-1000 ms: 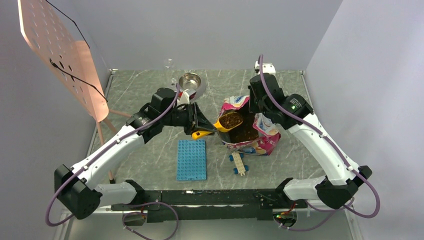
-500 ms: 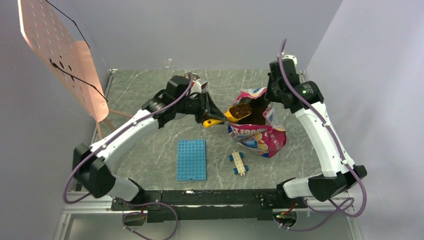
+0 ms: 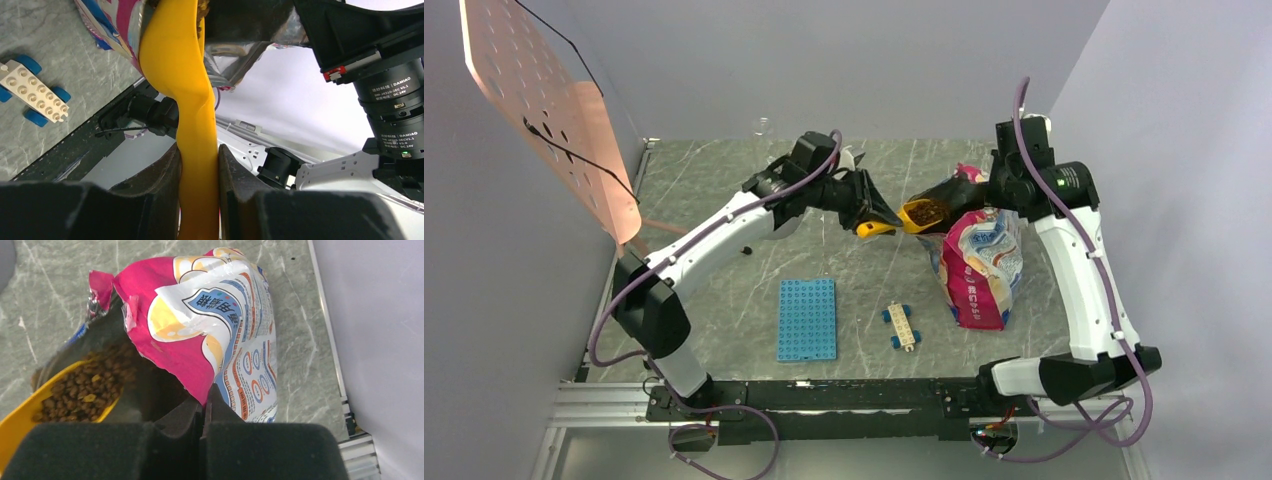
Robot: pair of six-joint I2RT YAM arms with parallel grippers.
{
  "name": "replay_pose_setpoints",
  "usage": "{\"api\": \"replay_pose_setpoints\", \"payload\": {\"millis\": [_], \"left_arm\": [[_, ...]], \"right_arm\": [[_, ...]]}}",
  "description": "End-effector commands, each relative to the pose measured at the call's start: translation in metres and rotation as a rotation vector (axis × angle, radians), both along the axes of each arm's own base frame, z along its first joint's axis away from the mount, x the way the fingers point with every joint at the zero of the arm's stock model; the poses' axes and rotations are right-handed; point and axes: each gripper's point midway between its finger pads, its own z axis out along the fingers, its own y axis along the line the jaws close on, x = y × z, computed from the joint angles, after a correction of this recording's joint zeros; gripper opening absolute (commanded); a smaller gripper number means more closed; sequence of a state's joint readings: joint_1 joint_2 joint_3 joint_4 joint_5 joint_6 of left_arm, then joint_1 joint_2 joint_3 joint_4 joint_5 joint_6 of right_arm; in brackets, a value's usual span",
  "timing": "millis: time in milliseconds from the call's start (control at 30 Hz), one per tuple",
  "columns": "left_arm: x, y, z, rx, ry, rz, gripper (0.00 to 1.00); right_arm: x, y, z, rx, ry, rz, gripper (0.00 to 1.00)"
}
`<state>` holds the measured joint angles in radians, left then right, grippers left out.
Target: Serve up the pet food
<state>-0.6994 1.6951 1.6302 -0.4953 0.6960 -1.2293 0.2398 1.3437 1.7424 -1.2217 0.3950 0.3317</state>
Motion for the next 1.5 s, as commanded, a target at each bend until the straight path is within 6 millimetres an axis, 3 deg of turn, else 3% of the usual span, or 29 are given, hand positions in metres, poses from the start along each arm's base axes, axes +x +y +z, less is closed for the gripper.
{"api": "replay_pose_setpoints", "payload": {"millis": [0, 167, 400, 600, 767, 833, 1033, 1267, 1467], "left_arm": [[-0.013, 0.000, 0.033, -0.197, -0.065, -0.041, 0.00], [-0.013, -0.002, 0.045, -0.349, -0.158, -0.086, 0.00], [-0.015, 0.006, 0.060, -0.427, -0.316, -0.130, 0.00], [-0.034, 0.015, 0.050, -0.479, -0.372, -0.189, 0.00], [-0.047, 0.026, 0.014, -0.345, -0.423, -0.224, 0.00], [-0.049, 0.025, 0.010, -0.333, -0.429, -0.228, 0.00], [-0.061, 0.023, 0.044, -0.481, -0.590, -0.249, 0.00], [-0.069, 0.028, 0.045, -0.541, -0.557, -0.255, 0.00], [-0.078, 0.035, 0.067, -0.595, -0.600, -0.269, 0.00]], "right_arm": [[0.010, 0.015, 0.102, 0.140, -0.462, 0.067, 0.00], [0.005, 0.026, 0.099, 0.178, -0.464, 0.122, 0.00], [-0.003, 0.026, 0.101, 0.185, -0.488, 0.136, 0.00], [-0.002, 0.020, 0.106, 0.179, -0.508, 0.095, 0.00], [0.002, 0.021, 0.110, 0.179, -0.512, 0.100, 0.00], [0.004, 0.023, 0.112, 0.182, -0.510, 0.107, 0.00], [0.010, 0.030, 0.110, 0.195, -0.507, 0.140, 0.00], [0.005, 0.026, 0.115, 0.180, -0.514, 0.130, 0.00], [0.000, 0.021, 0.116, 0.175, -0.522, 0.113, 0.00]]}}
